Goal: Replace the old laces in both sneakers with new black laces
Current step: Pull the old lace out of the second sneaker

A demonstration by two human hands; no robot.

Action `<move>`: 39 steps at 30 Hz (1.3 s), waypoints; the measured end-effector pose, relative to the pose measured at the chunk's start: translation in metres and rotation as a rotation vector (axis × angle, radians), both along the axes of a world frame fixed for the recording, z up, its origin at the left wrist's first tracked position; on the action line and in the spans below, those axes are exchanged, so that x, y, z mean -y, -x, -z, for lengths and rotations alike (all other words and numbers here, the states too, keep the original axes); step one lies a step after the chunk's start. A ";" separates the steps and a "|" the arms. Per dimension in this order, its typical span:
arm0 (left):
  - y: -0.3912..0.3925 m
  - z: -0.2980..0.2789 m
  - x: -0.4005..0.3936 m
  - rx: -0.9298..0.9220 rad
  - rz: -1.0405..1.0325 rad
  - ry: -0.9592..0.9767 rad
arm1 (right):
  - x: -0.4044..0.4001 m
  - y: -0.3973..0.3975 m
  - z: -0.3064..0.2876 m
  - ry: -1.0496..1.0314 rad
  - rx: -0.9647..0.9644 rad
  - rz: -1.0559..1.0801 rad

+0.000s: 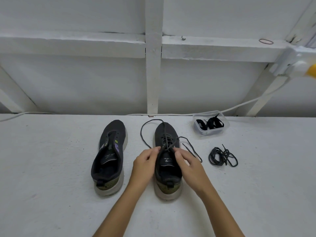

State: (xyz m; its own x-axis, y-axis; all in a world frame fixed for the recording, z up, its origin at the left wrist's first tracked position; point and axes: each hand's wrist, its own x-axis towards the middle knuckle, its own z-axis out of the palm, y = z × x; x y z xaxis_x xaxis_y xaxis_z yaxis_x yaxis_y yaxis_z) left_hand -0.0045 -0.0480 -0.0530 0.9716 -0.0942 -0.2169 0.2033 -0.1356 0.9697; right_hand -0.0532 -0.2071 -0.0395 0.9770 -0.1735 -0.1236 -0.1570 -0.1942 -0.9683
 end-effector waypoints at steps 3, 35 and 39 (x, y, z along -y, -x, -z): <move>-0.011 -0.004 -0.003 0.007 0.089 -0.069 | -0.012 0.003 0.009 0.086 0.055 0.029; -0.036 -0.012 -0.013 -0.037 0.284 -0.127 | -0.018 0.006 0.018 -0.014 0.010 0.098; -0.032 -0.014 -0.006 -0.013 0.151 -0.091 | -0.017 0.006 0.020 -0.006 -0.001 0.098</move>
State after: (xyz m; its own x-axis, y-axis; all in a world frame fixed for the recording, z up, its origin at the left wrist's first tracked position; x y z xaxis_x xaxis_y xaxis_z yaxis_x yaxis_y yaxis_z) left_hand 0.0274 -0.0417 -0.0390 0.9448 -0.2184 -0.2440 0.1867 -0.2529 0.9493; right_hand -0.0591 -0.1901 -0.0597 0.9552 -0.2677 -0.1261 -0.1762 -0.1723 -0.9691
